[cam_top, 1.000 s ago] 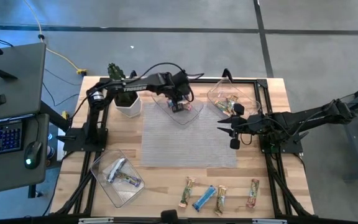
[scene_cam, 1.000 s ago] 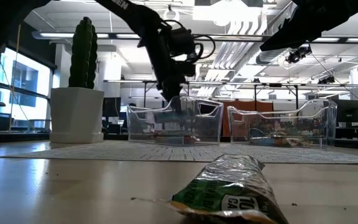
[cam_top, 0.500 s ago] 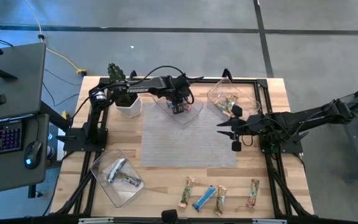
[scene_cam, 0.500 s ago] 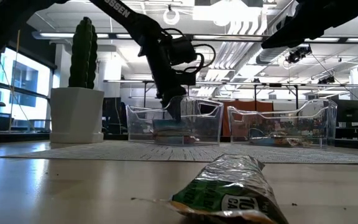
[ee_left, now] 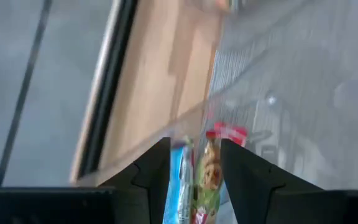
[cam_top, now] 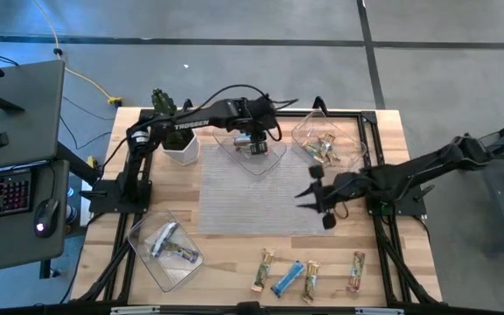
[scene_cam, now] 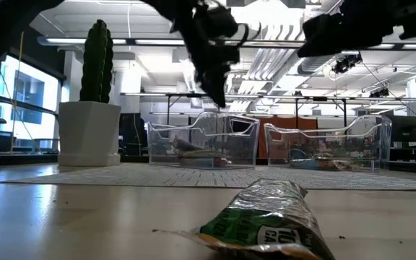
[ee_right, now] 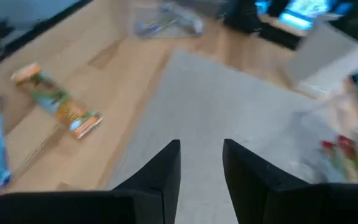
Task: Pick and place Granola Bars by type
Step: Put the red granola bar into the top left transparent bin
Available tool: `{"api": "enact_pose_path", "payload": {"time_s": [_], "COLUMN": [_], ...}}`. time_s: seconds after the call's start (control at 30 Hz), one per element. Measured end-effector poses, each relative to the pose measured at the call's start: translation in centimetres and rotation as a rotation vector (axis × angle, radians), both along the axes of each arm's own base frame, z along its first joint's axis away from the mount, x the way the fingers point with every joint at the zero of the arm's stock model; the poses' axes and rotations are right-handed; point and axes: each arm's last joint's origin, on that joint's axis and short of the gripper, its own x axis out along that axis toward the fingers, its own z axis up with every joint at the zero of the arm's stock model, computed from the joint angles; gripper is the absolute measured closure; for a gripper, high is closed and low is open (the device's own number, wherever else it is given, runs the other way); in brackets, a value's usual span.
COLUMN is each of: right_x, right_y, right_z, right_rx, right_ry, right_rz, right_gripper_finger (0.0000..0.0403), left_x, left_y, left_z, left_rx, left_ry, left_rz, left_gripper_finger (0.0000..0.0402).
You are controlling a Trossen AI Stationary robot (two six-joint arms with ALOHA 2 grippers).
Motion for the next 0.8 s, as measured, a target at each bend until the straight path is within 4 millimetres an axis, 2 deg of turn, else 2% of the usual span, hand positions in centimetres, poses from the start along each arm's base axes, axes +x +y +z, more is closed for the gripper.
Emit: {"api": "enact_pose_path", "payload": {"time_s": [0.17,0.27,0.53,0.7,0.8], "right_x": [1.3,1.7,1.2,0.2,-0.8], "right_y": [2.3,4.0,8.7,10.9,11.6], "right_z": [-2.2,-3.2,-5.8,-7.6,-8.3], "right_rx": [-0.015,0.006,0.050,0.112,0.159], "right_ry": [0.068,0.080,0.163,0.281,0.391], "right_rz": [0.104,0.201,0.476,0.493,0.458], "right_gripper_finger": [0.0299,0.0299,0.0299,0.0299,0.0299], "left_x": [0.3,0.4,-0.1,-0.8,-1.0], "left_y": [-0.7,-1.1,-1.5,-2.0,-2.2], "left_z": [3.3,4.2,3.9,3.3,3.2], "left_rx": [0.017,0.019,-0.035,-0.182,-0.213], "left_ry": [-0.059,-0.081,-0.031,0.018,0.036], "left_rz": [-0.002,-0.004,0.026,0.048,0.063], "left_gripper_finger": [0.0268,0.0268,0.0268,0.0268,0.0268]}}
